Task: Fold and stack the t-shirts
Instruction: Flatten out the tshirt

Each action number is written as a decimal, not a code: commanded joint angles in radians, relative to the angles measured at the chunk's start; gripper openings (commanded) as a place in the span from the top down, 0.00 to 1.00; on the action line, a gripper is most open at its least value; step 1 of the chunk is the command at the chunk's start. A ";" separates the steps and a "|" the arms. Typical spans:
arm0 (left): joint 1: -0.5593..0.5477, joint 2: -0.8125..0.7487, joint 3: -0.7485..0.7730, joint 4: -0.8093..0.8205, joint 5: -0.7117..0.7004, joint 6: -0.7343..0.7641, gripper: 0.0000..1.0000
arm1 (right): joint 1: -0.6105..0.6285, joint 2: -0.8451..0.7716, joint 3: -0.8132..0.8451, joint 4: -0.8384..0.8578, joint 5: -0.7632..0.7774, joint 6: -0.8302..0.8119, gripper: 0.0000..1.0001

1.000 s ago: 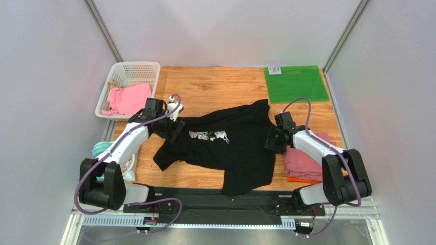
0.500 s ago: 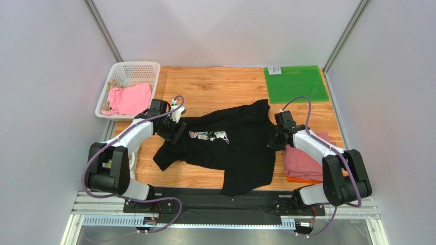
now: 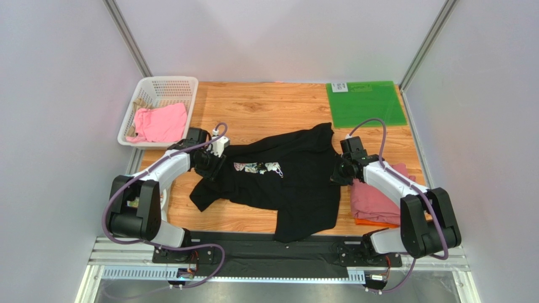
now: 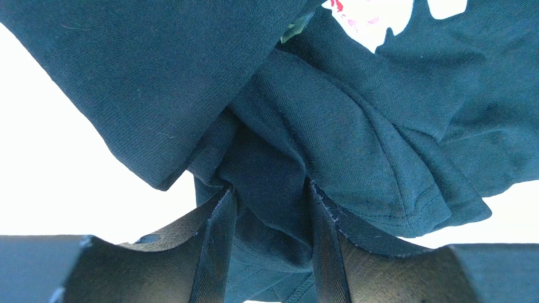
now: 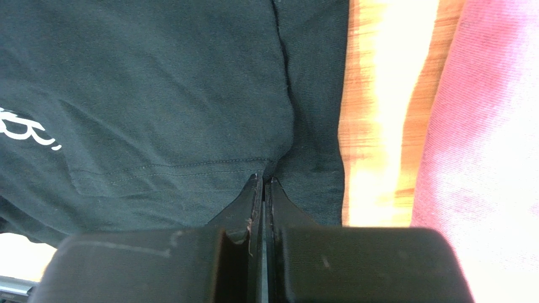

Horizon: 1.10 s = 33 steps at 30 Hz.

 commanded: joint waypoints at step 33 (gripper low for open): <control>0.001 -0.105 0.084 -0.113 0.046 0.025 1.00 | 0.005 -0.041 0.022 0.028 -0.021 -0.004 1.00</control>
